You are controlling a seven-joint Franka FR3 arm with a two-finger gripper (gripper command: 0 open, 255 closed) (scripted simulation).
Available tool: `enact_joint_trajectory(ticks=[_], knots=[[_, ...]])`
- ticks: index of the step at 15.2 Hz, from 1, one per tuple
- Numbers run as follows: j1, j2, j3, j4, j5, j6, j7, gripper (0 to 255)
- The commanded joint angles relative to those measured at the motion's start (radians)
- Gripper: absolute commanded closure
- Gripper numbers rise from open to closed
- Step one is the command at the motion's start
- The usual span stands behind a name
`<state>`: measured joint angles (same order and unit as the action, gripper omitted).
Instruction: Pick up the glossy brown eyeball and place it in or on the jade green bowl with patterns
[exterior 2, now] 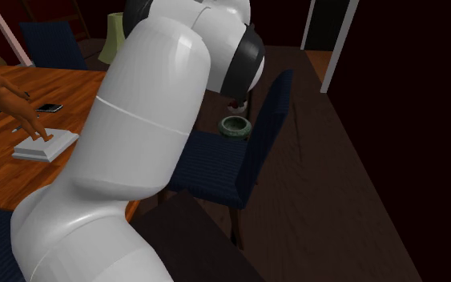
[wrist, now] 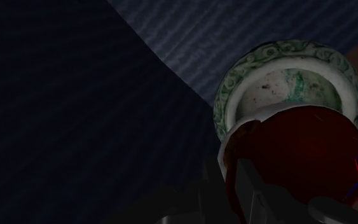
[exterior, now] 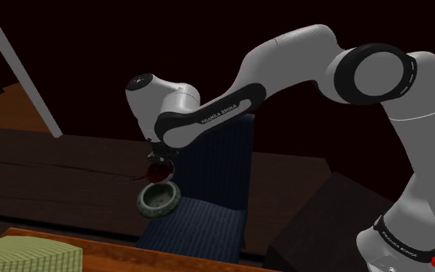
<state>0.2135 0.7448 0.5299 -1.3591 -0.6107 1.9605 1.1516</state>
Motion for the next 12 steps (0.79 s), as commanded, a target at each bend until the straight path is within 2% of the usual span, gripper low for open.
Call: enact_joint_trajectory(ticks=[1,12], knots=[[0.002,0.013,-0.005,-0.005,-0.007,0.017,0.007,255],[0.014,0.086,-0.035,-0.029,-0.047,0.106,0.044,255]])
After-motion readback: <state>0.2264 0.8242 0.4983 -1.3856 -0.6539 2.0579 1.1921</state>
